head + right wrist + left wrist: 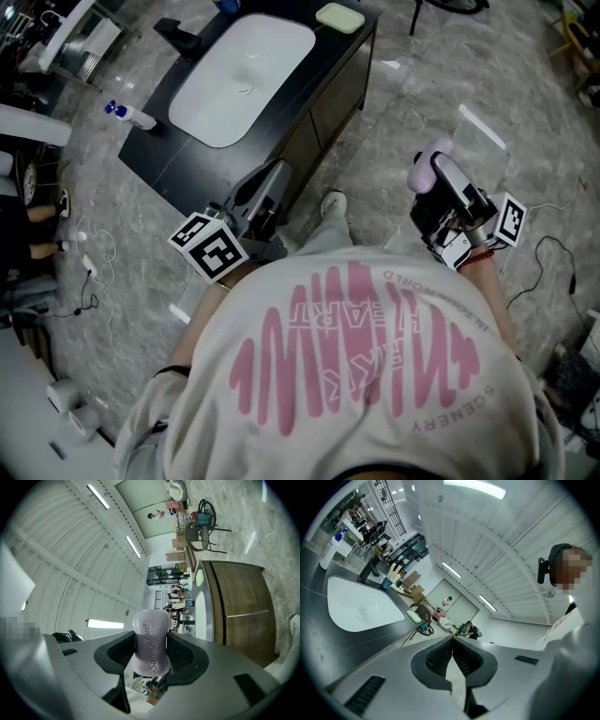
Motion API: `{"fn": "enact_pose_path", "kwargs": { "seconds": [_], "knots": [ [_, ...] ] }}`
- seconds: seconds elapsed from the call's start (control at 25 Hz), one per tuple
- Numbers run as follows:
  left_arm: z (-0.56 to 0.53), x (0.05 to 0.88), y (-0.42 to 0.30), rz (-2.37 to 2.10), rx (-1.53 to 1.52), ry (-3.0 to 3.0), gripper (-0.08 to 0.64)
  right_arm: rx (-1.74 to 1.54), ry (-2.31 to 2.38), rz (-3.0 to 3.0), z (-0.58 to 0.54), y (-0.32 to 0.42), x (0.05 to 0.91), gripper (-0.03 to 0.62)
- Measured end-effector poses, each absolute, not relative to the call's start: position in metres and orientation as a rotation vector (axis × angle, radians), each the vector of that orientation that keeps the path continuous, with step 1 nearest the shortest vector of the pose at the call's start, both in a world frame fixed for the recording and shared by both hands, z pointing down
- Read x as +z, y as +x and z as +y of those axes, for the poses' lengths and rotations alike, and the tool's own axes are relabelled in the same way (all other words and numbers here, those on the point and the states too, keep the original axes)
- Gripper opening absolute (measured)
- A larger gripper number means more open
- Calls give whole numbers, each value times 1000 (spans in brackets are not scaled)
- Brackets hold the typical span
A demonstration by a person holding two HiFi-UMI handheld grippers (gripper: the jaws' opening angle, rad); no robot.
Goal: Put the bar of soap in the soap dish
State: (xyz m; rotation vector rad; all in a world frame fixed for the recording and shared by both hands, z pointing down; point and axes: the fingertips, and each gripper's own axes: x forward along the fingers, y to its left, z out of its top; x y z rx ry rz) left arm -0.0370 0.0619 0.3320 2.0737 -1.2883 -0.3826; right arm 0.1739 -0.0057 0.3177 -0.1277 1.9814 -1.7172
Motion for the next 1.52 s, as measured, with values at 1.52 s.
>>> {"fn": "enact_pose_path", "kwargs": {
  "seconds": [1.52],
  "knots": [
    [-169,341,-145,-1196,-357,2074,9,-1708,-304,1939,-212,86,326,212]
  ]
}}
